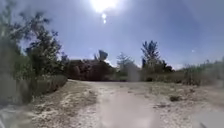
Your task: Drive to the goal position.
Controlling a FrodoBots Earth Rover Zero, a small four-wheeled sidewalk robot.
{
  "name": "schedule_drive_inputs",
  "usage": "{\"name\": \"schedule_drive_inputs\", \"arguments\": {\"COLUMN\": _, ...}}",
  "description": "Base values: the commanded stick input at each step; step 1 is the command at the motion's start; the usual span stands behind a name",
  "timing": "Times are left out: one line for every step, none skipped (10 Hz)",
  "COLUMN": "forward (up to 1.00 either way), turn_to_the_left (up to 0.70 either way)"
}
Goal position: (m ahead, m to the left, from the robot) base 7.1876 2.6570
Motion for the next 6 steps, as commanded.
{"name": "schedule_drive_inputs", "arguments": {"forward": 0.45, "turn_to_the_left": 0.00}}
{"name": "schedule_drive_inputs", "arguments": {"forward": 0.45, "turn_to_the_left": 0.00}}
{"name": "schedule_drive_inputs", "arguments": {"forward": 0.45, "turn_to_the_left": 0.00}}
{"name": "schedule_drive_inputs", "arguments": {"forward": 0.45, "turn_to_the_left": 0.00}}
{"name": "schedule_drive_inputs", "arguments": {"forward": 0.45, "turn_to_the_left": 0.00}}
{"name": "schedule_drive_inputs", "arguments": {"forward": 0.45, "turn_to_the_left": 0.00}}
